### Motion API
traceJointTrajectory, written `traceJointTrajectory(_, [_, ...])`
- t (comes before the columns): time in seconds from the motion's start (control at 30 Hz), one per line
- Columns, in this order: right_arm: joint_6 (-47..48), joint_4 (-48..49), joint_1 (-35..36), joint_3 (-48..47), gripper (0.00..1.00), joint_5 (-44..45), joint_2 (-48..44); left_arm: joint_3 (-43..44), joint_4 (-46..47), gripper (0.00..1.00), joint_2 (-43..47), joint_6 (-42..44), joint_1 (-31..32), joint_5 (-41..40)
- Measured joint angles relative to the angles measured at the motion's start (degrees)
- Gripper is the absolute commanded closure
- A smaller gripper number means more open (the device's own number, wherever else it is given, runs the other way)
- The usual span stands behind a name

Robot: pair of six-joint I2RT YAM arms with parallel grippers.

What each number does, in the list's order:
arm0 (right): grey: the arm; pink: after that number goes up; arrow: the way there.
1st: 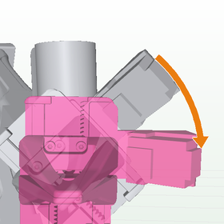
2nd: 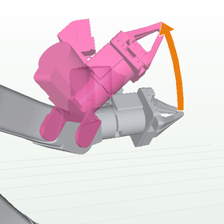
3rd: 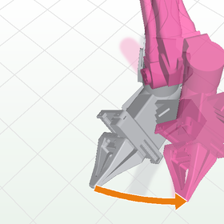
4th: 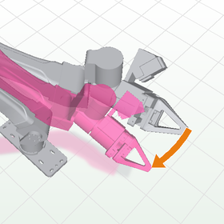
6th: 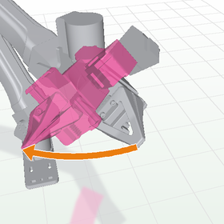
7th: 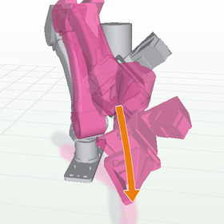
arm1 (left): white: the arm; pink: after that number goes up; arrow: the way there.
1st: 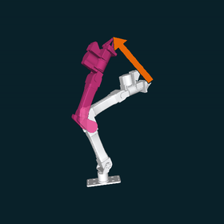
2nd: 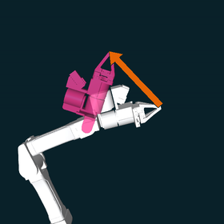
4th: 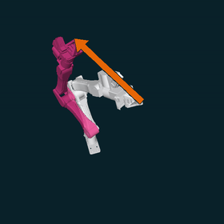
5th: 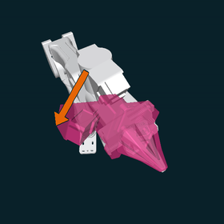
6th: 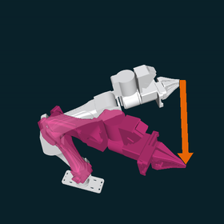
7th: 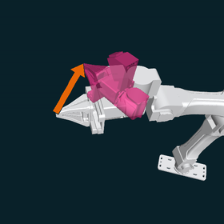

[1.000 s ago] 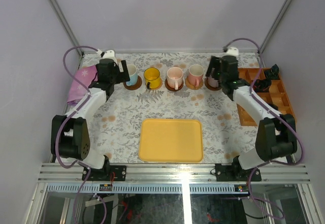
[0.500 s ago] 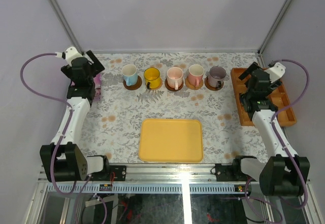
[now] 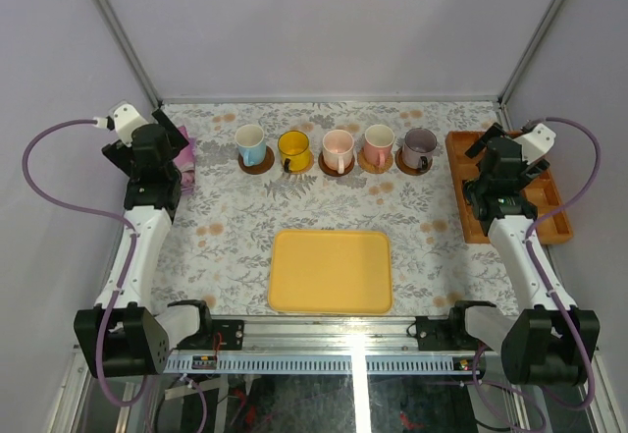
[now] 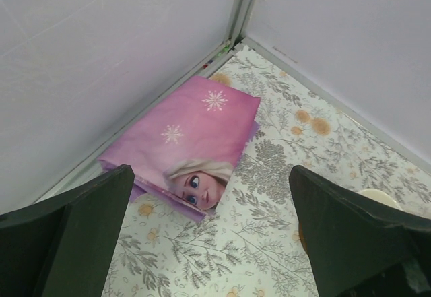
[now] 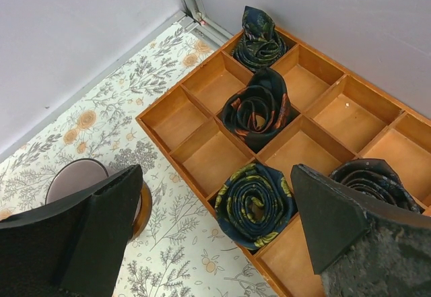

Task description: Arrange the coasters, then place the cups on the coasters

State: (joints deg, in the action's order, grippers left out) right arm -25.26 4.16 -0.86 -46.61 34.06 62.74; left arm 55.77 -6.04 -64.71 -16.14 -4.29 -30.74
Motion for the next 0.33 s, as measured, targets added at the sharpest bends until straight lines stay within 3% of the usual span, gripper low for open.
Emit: traceJointTrajectory(0.33, [0.15, -0.9, 0.0, -0.02, 0.01, -0.24, 1.29, -1.01, -0.37, 0.0, 0.94, 0.37, 0.0, -2.89])
